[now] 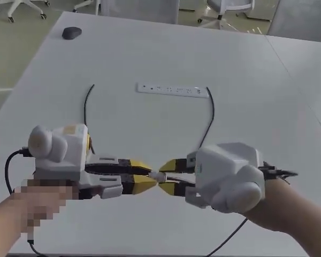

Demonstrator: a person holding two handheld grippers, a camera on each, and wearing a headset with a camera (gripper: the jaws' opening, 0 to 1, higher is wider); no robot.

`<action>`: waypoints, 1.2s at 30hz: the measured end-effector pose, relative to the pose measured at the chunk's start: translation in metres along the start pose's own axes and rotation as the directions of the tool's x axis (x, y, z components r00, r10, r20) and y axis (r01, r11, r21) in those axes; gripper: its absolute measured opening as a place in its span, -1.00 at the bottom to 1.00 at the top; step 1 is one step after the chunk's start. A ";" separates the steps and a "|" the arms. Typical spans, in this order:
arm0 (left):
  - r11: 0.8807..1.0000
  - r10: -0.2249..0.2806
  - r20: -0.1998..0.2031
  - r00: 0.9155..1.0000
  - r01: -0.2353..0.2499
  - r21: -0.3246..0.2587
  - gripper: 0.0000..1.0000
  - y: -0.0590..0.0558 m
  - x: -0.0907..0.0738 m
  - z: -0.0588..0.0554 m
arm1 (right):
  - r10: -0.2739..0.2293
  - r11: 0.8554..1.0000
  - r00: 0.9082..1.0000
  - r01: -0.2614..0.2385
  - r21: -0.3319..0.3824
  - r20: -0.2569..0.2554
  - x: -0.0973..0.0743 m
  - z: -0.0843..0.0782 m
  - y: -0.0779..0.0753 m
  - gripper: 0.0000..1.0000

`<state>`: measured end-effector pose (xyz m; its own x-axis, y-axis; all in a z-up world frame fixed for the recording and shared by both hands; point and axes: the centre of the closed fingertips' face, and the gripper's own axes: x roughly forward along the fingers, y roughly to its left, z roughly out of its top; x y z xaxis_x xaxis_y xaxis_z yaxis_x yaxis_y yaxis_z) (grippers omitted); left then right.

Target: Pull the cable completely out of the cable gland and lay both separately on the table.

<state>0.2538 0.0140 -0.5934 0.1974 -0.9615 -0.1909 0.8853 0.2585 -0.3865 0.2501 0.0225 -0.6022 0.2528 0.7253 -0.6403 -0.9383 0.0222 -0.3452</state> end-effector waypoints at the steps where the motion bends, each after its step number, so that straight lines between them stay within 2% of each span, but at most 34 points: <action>1: 1.000 0.000 -0.001 1.000 0.000 0.003 -0.70 0.000 0.000 0.000 | -0.004 1.000 1.000 0.004 0.023 0.009 -0.001 0.001 -0.001 -0.72; 4: 1.000 0.007 0.006 1.000 -0.007 0.002 -0.70 0.002 -0.001 0.002 | -0.033 0.989 0.999 0.030 0.147 0.021 -0.007 0.001 -0.008 -0.52; 6: 1.000 0.012 0.017 1.000 -0.012 0.010 -0.70 0.003 -0.003 0.007 | -0.050 0.983 0.998 0.041 0.177 0.045 -0.013 0.002 -0.013 -0.54; 8: 1.000 0.014 0.022 1.000 -0.014 0.022 -0.70 0.003 -0.004 0.010 | -0.075 0.961 0.995 0.056 0.269 0.060 -0.019 -0.001 -0.017 -0.57; 9: 0.998 0.019 0.033 0.999 -0.021 0.053 -0.70 0.004 -0.004 0.014 | -0.082 0.951 0.992 0.049 0.306 0.094 -0.021 0.002 -0.018 -0.55; 10: 0.998 0.019 0.036 0.999 -0.021 0.059 -0.70 0.004 -0.005 0.015 | -0.110 0.926 0.986 0.056 0.375 0.125 -0.023 0.001 -0.022 -0.51; 11: 0.997 0.022 0.044 0.999 -0.026 0.079 -0.70 0.004 -0.006 0.018 | -0.136 0.916 0.985 0.085 0.392 0.103 -0.025 -0.005 -0.026 -0.47; 12: 0.995 0.026 0.050 0.998 -0.030 0.091 -0.70 0.005 -0.006 0.020 | -0.159 0.918 0.985 0.124 0.377 0.063 -0.028 -0.015 -0.029 -0.49; 14: 0.995 0.028 0.059 0.998 -0.034 0.099 -0.70 0.006 -0.007 0.024 | -0.177 0.924 0.984 0.156 0.349 0.028 -0.028 -0.022 -0.029 -0.59; 16: 0.991 0.037 0.060 0.998 -0.044 0.125 -0.70 0.007 -0.008 0.026 | -0.219 0.919 0.976 0.200 0.339 0.017 -0.029 -0.023 -0.031 -0.59; 18: 0.991 0.039 0.056 0.998 -0.046 0.127 -0.70 0.008 -0.007 0.026 | -0.268 0.913 0.963 0.253 0.320 0.003 -0.029 -0.022 -0.036 -0.63; 20: 0.990 0.045 0.053 0.998 -0.051 0.130 -0.70 0.010 -0.007 0.025 | -0.276 0.915 0.961 0.262 0.306 0.004 -0.026 -0.020 -0.034 -0.64; 22: 0.990 0.048 0.052 0.997 -0.055 0.129 -0.70 0.011 -0.006 0.025 | -0.292 0.919 0.956 0.286 0.272 -0.018 -0.022 -0.020 -0.034 -0.62; 24: 0.991 0.053 0.056 0.997 -0.059 0.123 -0.70 0.013 -0.005 0.026 | -0.308 0.920 0.951 0.305 0.244 -0.028 -0.020 -0.018 -0.035 -0.68; 27: 0.991 0.062 0.056 0.996 -0.068 0.115 -0.70 0.015 -0.004 0.026 | -0.312 0.919 0.950 0.307 0.247 -0.019 -0.018 -0.014 -0.035 -0.72; 29: 0.991 0.066 0.055 0.996 -0.072 0.113 -0.70 0.016 -0.003 0.026 | -0.317 0.920 0.948 0.313 0.235 -0.022 -0.015 -0.013 -0.033 -0.81; 31: 0.991 0.073 0.056 0.996 -0.079 0.104 -0.70 0.018 -0.003 0.026 | -0.342 0.916 0.939 0.343 0.207 -0.041 -0.015 -0.014 -0.036 -0.84; 32: 0.992 0.073 0.056 0.996 -0.079 0.103 -0.70 0.018 -0.002 0.026 | -0.347 0.912 0.936 0.350 0.215 -0.057 -0.014 -0.017 -0.037 -0.87; 36: 0.992 0.074 0.057 0.996 -0.079 0.098 -0.70 0.019 -0.001 0.027 | -0.360 0.905 0.930 0.366 0.215 -0.068 -0.014 -0.018 -0.041 -0.90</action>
<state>0.2815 0.0175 -0.5761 0.2859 -0.9437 -0.1667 0.9041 0.3233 -0.2794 0.2891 -0.0010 -0.5911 0.5893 0.6202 -0.5178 -0.8076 0.4339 -0.3994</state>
